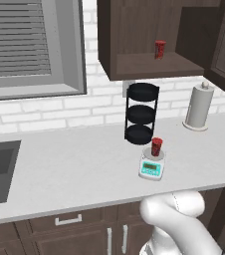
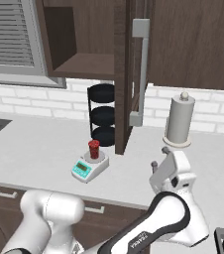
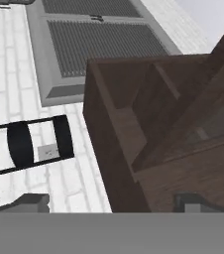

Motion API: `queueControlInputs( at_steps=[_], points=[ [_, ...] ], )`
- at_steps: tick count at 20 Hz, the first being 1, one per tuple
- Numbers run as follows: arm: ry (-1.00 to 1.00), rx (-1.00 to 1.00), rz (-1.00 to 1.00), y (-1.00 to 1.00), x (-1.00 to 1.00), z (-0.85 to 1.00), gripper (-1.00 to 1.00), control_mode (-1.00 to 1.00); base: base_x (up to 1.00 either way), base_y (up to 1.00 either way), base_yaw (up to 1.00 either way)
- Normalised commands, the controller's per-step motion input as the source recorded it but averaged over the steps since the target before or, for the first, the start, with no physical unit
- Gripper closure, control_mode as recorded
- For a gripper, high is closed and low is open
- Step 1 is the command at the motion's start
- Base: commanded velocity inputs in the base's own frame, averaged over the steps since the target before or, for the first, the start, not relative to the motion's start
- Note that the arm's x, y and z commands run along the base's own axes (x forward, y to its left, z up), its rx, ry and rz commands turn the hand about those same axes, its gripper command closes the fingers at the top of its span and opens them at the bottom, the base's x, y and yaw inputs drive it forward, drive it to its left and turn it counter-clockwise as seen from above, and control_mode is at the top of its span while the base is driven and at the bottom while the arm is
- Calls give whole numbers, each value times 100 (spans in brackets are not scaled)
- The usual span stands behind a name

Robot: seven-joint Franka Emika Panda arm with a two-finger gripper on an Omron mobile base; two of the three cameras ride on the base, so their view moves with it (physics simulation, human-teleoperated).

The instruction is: Pick the yogurt and place it on the digital scale for weighing, and close the cabinet.

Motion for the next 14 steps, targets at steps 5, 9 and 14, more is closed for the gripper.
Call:
queueControlInputs(
  at_steps=[5, 9, 14],
  points=[
    [-2, 0, -27, -13, 9, 60, -100, -100, 0, 0, 0],
    [-14, 0, -4, -4, 3, 86, -100, -100, 0, 0, 0],
    [-21, 0, 3, -4, 1, 84, -100, -100, 0, 0, 0]
  ],
)
